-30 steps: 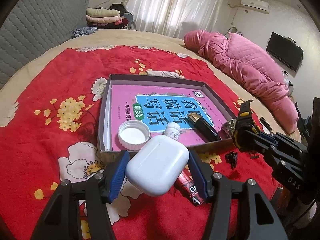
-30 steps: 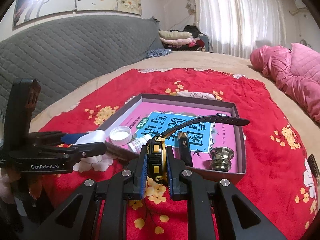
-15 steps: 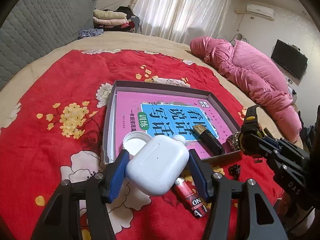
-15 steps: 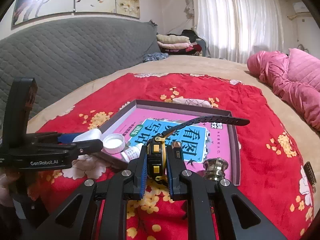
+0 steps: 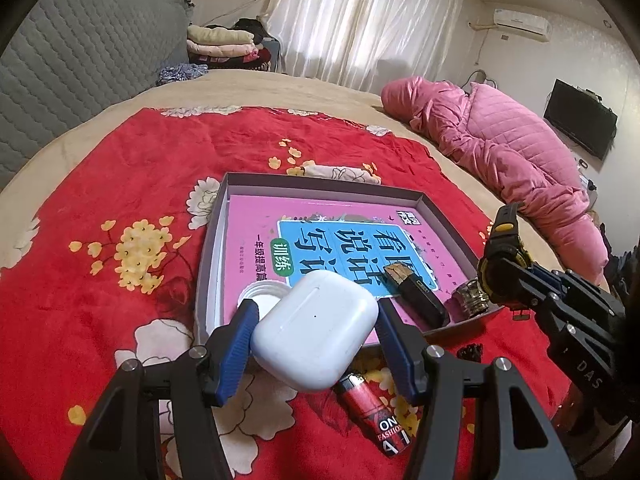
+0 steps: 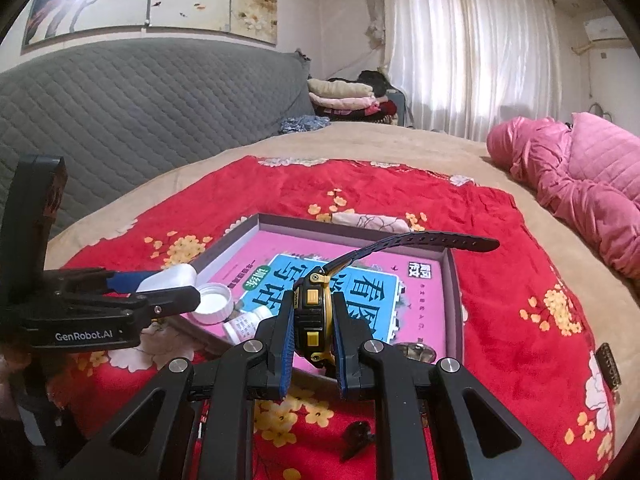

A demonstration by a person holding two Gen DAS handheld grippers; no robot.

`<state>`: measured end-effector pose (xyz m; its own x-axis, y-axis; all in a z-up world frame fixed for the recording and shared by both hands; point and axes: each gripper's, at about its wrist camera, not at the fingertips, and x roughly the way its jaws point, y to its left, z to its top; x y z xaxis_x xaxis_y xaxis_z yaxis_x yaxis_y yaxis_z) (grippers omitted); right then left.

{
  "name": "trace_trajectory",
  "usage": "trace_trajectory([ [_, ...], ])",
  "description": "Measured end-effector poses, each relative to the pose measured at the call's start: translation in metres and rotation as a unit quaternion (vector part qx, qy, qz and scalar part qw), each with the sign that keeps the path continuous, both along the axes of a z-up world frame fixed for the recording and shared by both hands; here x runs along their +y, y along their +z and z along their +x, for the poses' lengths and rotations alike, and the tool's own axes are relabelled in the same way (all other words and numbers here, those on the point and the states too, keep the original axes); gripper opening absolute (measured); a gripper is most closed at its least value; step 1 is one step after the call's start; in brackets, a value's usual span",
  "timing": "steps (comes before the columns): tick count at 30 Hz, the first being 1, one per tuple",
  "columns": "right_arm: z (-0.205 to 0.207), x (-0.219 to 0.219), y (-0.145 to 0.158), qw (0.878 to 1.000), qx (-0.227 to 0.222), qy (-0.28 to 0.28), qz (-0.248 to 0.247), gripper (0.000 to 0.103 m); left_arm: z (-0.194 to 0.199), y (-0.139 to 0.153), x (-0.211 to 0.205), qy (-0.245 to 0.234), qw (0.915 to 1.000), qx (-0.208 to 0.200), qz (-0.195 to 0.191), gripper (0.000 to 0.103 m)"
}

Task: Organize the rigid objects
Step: 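Lift the earbuds case with the left tool while the right tool carries the watch toward the box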

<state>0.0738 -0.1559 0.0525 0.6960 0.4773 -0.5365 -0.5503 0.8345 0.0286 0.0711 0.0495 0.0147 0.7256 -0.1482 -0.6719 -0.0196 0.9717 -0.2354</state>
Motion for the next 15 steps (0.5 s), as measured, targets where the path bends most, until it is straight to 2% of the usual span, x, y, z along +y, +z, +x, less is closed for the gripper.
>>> trace_trajectory([
  [6, 0.003, 0.003, 0.002, 1.000, -0.012, 0.000, -0.010, 0.017, 0.010, -0.002, 0.000, 0.009, 1.0000, -0.001, 0.003, 0.060],
  [15, 0.012, 0.009, 0.004, 0.999, -0.025, -0.002, -0.023, 0.017, 0.026, 0.002, 0.010, 0.041, 0.9990, -0.009, -0.017, 0.060],
])
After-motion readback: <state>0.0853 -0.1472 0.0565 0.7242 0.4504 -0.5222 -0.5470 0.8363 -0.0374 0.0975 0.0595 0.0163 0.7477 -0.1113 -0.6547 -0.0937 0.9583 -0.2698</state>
